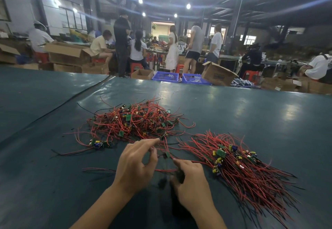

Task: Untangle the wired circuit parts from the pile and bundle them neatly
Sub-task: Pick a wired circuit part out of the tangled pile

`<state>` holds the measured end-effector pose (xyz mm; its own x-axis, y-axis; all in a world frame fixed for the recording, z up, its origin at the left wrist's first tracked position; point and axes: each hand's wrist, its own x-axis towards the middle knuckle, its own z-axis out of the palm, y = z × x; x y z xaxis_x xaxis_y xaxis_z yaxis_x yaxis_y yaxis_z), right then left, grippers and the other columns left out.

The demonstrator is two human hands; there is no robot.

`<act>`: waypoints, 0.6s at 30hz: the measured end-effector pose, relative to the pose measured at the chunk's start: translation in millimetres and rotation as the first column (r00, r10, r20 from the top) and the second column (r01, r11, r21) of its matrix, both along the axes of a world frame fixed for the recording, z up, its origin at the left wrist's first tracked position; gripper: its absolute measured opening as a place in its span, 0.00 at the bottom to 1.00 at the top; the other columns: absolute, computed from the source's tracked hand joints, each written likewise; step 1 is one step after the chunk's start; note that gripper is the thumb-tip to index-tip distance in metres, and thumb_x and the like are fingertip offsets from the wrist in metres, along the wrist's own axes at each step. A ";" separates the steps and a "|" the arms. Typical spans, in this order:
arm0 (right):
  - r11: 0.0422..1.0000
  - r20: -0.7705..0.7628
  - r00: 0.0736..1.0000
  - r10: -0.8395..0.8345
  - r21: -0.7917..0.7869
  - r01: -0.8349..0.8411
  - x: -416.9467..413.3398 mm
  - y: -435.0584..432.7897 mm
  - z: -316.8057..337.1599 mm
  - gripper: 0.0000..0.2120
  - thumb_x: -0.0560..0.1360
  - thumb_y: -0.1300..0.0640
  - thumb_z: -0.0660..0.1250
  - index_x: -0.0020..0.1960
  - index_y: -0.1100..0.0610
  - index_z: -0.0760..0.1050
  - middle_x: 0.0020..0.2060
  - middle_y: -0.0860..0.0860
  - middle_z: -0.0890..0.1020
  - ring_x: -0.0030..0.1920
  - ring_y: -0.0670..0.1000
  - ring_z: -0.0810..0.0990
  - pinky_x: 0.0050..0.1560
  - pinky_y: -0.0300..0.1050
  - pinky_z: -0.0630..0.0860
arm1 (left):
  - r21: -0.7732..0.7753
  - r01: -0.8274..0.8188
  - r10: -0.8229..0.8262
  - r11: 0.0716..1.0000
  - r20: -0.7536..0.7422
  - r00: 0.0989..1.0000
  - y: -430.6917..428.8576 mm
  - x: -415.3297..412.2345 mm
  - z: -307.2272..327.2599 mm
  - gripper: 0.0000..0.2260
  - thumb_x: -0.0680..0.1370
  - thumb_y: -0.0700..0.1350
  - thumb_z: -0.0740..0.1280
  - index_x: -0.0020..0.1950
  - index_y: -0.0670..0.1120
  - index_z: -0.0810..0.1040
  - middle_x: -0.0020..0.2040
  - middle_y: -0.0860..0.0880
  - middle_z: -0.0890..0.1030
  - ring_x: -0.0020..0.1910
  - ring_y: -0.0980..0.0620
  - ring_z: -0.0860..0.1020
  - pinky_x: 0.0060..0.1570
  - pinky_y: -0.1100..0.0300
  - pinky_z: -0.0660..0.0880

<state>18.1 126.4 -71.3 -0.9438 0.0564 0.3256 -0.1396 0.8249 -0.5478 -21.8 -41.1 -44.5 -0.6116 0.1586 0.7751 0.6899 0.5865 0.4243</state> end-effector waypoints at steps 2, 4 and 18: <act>0.997 0.017 0.998 -0.063 0.045 0.062 0.1 1.8 1.0 0.21 0.78 0.52 0.66 0.70 0.45 0.72 0.60 0.37 0.76 0.64 0.44 0.66 0.62 0.37 0.68 | 0.048 -0.081 0.079 0.996 0.035 0.996 -5.7 -5.2 0.6 0.15 0.77 0.46 0.62 0.61 0.44 0.80 0.51 0.53 0.83 0.49 0.56 0.80 0.54 0.57 0.75; 0.993 0.002 0.993 -0.117 0.024 0.117 0.7 2.9 2.4 0.16 0.78 0.53 0.65 0.66 0.45 0.76 0.54 0.38 0.79 0.60 0.45 0.68 0.56 0.38 0.71 | 0.088 -0.155 0.144 0.984 0.116 0.983 -10.5 -11.0 -1.3 0.16 0.77 0.42 0.66 0.65 0.43 0.78 0.52 0.49 0.83 0.48 0.48 0.81 0.53 0.50 0.77; 0.986 0.120 0.981 -0.154 0.079 0.145 2.2 3.4 7.9 0.18 0.79 0.46 0.63 0.68 0.44 0.72 0.60 0.42 0.75 0.61 0.46 0.69 0.61 0.41 0.70 | -0.012 -0.458 0.404 0.889 0.493 0.771 -30.9 -36.3 -18.6 0.39 0.78 0.49 0.66 0.79 0.43 0.44 0.79 0.40 0.41 0.77 0.37 0.50 0.73 0.40 0.52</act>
